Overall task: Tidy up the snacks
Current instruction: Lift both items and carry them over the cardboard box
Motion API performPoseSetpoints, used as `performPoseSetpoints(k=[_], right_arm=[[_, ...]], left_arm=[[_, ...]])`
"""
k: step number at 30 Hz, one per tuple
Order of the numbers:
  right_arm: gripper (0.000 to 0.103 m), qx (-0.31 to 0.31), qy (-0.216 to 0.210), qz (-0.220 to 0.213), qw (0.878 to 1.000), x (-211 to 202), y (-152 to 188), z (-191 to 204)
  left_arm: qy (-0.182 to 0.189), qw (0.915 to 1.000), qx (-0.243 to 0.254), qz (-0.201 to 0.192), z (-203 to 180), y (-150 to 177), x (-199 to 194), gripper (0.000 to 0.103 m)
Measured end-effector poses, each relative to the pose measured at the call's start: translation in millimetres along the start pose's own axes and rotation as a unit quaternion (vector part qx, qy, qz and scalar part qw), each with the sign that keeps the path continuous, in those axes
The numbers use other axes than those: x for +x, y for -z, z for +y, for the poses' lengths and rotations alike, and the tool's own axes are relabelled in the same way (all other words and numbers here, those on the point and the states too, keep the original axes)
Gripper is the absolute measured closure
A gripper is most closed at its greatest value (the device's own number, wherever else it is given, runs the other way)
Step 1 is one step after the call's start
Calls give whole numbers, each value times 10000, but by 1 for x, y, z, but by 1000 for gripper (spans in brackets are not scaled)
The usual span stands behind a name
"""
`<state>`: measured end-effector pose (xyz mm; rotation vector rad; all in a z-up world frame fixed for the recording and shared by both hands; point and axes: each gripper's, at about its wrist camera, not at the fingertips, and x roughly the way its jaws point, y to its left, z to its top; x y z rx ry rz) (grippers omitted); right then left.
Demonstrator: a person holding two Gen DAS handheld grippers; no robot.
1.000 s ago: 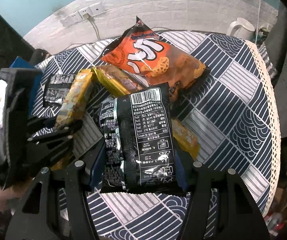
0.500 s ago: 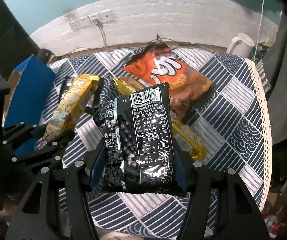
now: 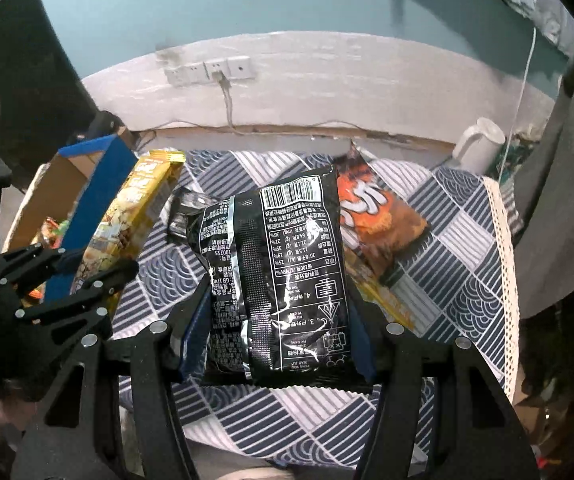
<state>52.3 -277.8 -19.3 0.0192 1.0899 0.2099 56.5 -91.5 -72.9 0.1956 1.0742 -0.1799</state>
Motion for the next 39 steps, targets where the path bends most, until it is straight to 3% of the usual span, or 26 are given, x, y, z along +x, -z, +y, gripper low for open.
performPoseSetpoints(k=[10, 22, 39], right_arm=[[43, -236, -282, -253, 9990, -19, -26, 48], [43, -759, -522, -274, 9954, -14, -53, 129], [43, -1276, -838, 332, 9877, 46, -65, 234]], left_arm=[[-9, 9986, -391, -362, 50, -2, -41, 72], [-114, 9955, -832, -442, 119, 13, -60, 72], [-558, 9856, -1567, -288, 222, 43, -44, 72]])
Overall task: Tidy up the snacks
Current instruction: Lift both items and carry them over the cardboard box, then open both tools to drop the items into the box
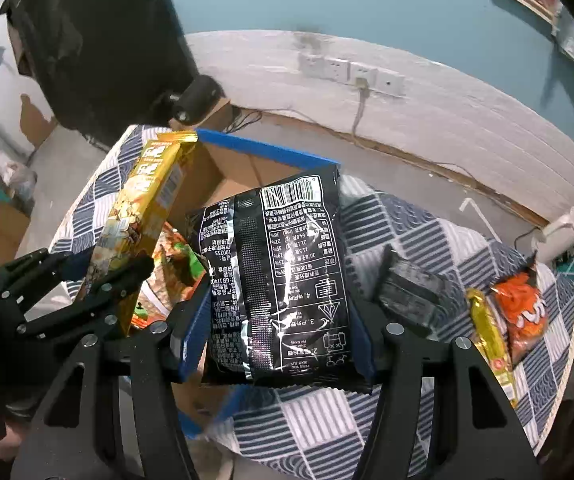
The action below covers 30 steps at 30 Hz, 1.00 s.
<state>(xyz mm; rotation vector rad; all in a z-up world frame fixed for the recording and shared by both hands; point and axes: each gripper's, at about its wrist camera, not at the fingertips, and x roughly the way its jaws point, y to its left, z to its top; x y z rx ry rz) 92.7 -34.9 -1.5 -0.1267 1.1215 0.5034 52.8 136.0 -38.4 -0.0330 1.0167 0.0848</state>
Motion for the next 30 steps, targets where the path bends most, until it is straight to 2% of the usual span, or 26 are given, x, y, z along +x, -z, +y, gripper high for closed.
performPoseSetpoints(k=[16, 19, 21, 25, 30], right_arm=[[43, -323, -26, 358, 9988, 52, -18, 47], [41, -333, -31, 391, 9987, 56, -20, 49], [37, -370, 19, 363, 9987, 56, -20, 50], [35, -308, 26, 326, 9990, 54, -21, 45], [35, -213, 58, 284, 9994, 45, -19, 34]], left_arm=[[-310, 9982, -378, 343, 52, 5, 40, 70], [-405, 9980, -398, 290, 56, 4, 41, 63], [-474, 9977, -409, 269, 59, 4, 40, 48], [-619, 9973, -365, 152, 61, 3, 36, 44], [-542, 9981, -259, 160, 53, 3, 34, 42]])
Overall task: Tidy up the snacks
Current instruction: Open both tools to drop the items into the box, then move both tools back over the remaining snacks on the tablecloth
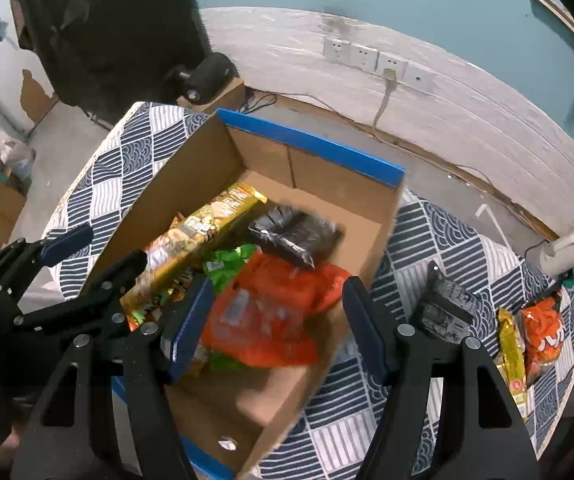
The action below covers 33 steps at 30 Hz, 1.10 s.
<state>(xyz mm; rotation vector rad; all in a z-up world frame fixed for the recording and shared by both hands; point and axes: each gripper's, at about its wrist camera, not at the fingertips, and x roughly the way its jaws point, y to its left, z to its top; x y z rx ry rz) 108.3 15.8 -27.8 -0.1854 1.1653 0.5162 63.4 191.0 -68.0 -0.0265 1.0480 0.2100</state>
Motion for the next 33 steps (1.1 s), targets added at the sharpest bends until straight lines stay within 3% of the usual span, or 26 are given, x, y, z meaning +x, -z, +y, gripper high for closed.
performPoseSetpoints(k=[15, 33], right_arm=[[35, 417, 159, -20, 9990, -26, 32, -62], [24, 1004, 442, -157, 9938, -63, 90, -150]], left_arm=[[234, 9984, 500, -107, -51, 2, -14, 34], [427, 9897, 1338, -292, -145, 8, -36, 27]])
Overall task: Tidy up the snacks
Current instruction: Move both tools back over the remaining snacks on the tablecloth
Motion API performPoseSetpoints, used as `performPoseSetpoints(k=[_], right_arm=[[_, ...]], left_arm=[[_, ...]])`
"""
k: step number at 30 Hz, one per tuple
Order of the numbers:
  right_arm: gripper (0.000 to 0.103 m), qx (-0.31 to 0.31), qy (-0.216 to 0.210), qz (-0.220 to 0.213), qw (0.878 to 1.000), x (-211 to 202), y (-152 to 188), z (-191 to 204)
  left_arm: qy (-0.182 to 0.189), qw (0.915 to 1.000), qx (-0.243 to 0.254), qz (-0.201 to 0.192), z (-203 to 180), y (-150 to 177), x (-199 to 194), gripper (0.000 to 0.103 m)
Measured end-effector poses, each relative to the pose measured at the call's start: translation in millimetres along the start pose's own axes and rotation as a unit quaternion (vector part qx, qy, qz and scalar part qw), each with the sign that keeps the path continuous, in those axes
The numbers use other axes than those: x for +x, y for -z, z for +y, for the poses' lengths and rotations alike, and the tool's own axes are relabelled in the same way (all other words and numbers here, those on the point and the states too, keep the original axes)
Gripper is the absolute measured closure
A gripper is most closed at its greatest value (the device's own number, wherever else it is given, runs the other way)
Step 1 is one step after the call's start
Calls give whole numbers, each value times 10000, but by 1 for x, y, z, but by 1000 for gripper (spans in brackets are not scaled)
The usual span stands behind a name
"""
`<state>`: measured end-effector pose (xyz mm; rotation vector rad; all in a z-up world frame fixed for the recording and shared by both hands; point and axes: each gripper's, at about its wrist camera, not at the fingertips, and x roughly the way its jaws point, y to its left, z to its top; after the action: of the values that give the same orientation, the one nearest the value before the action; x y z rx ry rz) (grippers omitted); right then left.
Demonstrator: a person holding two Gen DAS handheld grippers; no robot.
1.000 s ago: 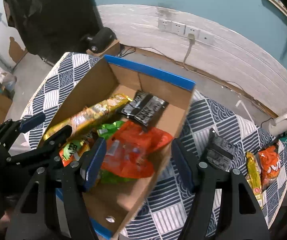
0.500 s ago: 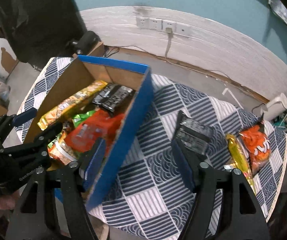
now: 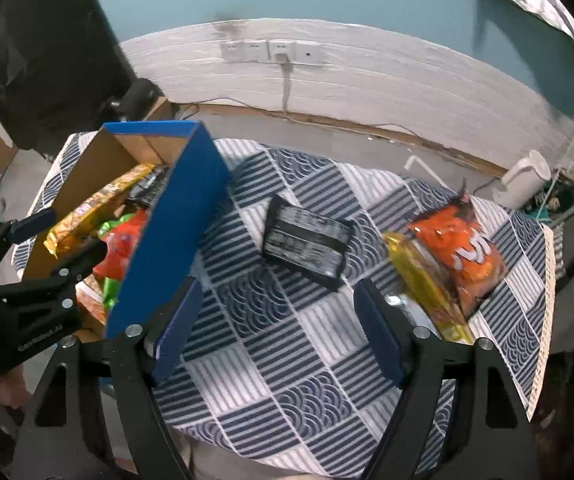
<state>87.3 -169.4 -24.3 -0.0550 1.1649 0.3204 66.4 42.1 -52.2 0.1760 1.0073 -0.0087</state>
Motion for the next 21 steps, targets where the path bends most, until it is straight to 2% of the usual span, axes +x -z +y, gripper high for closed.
performPoseSetpoints(k=[7, 14, 18, 21], right_arm=[[23, 358, 27, 47, 9993, -3, 16, -46], [23, 683, 137, 166, 9974, 2, 31, -95], [23, 769, 275, 300, 9962, 11, 36, -122], [23, 736, 379, 409, 9957, 20, 37, -136]], left_arm=[[225, 9989, 398, 66, -47, -11, 7, 26], [450, 9967, 618, 283, -83, -31, 34, 26], [563, 9952, 614, 509, -95, -42, 52, 26], [764, 9937, 422, 697, -100, -49, 67, 24]])
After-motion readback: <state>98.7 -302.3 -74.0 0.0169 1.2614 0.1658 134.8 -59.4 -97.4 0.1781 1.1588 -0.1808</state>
